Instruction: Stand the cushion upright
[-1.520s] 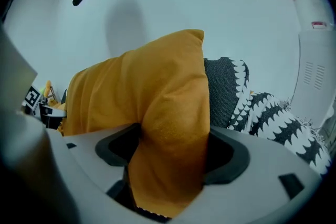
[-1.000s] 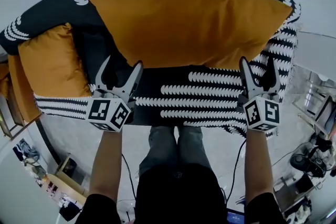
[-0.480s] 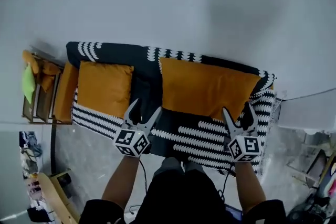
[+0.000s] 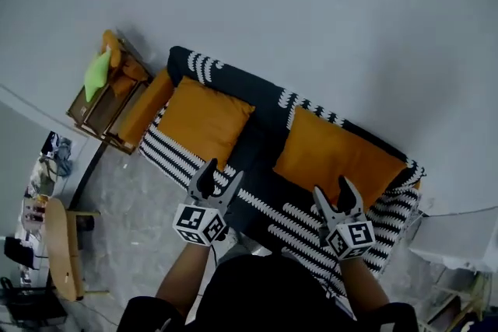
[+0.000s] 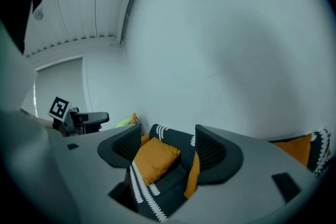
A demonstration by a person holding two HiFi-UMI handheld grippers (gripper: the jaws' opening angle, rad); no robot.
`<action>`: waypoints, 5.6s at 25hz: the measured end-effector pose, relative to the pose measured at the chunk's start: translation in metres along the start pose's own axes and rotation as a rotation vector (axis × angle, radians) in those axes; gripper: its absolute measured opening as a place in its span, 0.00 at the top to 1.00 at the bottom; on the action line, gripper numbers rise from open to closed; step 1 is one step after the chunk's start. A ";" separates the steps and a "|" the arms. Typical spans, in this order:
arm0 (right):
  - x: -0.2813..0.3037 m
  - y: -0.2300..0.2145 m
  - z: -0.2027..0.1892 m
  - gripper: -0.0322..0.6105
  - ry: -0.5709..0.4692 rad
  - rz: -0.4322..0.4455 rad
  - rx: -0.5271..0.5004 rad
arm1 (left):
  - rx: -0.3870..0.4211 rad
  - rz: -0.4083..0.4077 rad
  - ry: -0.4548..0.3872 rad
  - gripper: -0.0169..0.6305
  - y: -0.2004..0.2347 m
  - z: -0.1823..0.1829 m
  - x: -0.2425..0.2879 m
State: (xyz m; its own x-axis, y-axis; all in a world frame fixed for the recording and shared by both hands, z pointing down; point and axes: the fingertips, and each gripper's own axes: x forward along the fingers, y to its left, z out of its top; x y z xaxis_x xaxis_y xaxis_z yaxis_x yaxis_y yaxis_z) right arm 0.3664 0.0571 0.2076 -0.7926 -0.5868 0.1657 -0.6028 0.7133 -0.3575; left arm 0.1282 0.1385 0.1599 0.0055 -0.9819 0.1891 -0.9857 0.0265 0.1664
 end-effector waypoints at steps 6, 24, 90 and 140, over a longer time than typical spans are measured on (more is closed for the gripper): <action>0.048 0.090 0.010 0.47 -0.039 0.129 -0.052 | -0.083 0.192 -0.088 0.46 0.086 0.012 -0.095; 0.169 0.467 -0.066 0.48 0.071 0.488 -0.210 | -0.137 0.424 -0.196 0.46 0.326 0.009 -0.378; 0.500 0.278 -0.098 0.46 0.011 -0.630 0.105 | -0.064 -0.382 0.359 0.45 0.670 0.004 0.130; 0.508 0.052 -0.432 0.06 0.600 -0.635 0.508 | -0.319 -0.379 0.778 0.23 0.716 -0.344 0.271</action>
State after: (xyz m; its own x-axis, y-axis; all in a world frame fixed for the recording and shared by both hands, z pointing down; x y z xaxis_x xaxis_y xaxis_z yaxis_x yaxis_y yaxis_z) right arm -0.1069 -0.0381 0.6696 -0.3378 -0.4122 0.8462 -0.9298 0.0061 -0.3681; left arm -0.5187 -0.0441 0.6633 0.5440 -0.5358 0.6458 -0.8025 -0.1074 0.5869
